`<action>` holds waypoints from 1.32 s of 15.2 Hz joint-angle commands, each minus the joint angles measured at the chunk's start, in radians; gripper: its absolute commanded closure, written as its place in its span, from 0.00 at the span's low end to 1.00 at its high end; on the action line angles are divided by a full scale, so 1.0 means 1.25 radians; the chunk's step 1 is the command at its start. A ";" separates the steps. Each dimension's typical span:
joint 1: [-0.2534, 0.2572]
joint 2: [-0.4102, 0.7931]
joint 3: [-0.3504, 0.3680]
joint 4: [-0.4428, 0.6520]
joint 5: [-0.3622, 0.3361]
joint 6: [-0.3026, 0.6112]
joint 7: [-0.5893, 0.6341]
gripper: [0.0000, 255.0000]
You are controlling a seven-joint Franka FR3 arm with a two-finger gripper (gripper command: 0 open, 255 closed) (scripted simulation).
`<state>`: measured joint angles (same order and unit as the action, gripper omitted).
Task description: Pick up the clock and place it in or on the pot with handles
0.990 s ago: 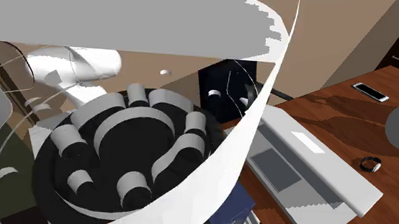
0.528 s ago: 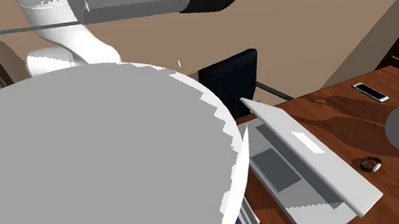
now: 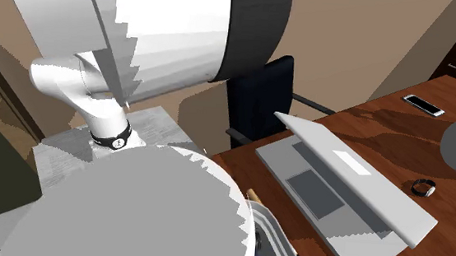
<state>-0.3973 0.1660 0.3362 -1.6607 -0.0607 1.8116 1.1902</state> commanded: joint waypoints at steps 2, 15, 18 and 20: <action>0.000 0.002 0.000 -0.032 -0.001 0.034 0.002 1.00; 0.000 0.002 0.000 -0.032 -0.001 0.034 0.002 0.00; 0.001 -0.001 0.001 0.019 0.000 -0.019 0.000 0.00; 0.003 0.001 0.002 0.069 0.000 -0.067 0.000 0.00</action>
